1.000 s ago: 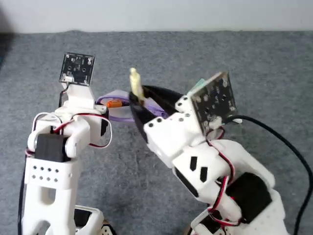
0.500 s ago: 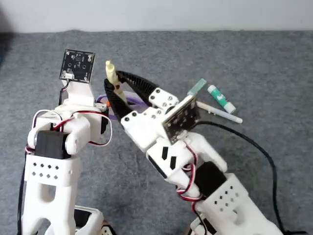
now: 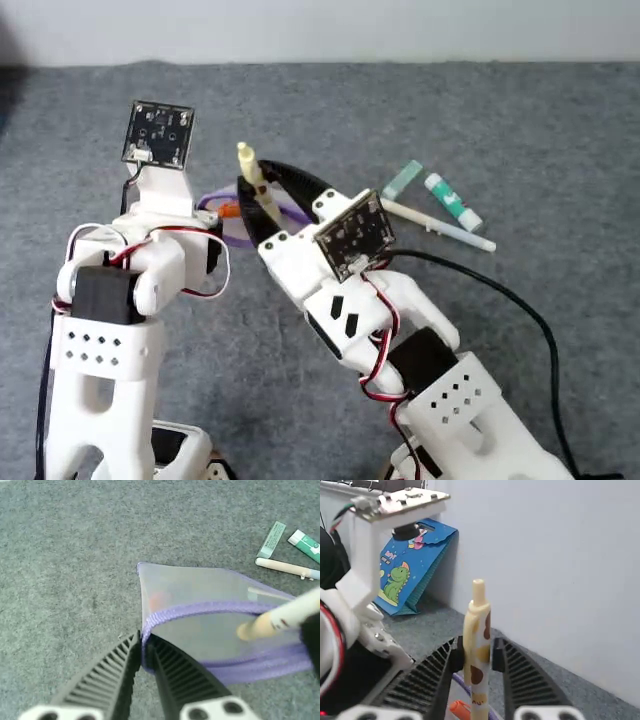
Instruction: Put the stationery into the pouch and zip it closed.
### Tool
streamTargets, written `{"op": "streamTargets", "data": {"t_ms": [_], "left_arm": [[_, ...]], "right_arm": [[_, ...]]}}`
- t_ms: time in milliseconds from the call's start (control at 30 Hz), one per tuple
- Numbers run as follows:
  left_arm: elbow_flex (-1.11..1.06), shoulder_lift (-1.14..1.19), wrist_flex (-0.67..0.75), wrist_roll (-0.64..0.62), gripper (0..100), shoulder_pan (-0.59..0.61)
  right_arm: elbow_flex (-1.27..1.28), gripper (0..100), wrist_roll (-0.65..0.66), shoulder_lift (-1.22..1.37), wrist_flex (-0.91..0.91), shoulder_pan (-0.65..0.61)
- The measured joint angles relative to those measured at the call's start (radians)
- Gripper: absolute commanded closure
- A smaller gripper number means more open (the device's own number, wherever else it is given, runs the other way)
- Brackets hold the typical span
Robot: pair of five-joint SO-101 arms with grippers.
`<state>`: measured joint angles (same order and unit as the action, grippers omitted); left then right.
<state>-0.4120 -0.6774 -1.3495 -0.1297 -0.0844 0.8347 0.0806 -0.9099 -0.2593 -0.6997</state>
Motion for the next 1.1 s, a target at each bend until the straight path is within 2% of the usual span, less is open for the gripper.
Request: {"op": "streamTargets", "data": {"t_ms": [267,433,600,700,900,1100], "left_arm": [[0.000,0.002,-0.002,-0.002,99,0.002],[0.000,0.002,-0.002,-0.002,99,0.002],[0.000,0.002,-0.002,-0.002,99,0.002],[0.000,0.002,-0.002,-0.002,99,0.002],[0.000,0.002,-0.002,-0.002,99,0.002],[0.000,0.002,-0.002,-0.002,99,0.002]], "right_arm": [[-0.015,89.8,0.000,0.000,-0.020,0.008],[-0.144,93.0,-0.003,0.000,-0.097,0.069],[-0.358,98.3,-0.166,0.060,-0.364,0.256],[-0.457,99.1,-0.210,0.152,-0.528,0.408],[-0.563,99.1,-0.187,0.379,-0.747,0.629],[-0.657,99.1,-0.054,0.624,-0.819,0.683]]}}
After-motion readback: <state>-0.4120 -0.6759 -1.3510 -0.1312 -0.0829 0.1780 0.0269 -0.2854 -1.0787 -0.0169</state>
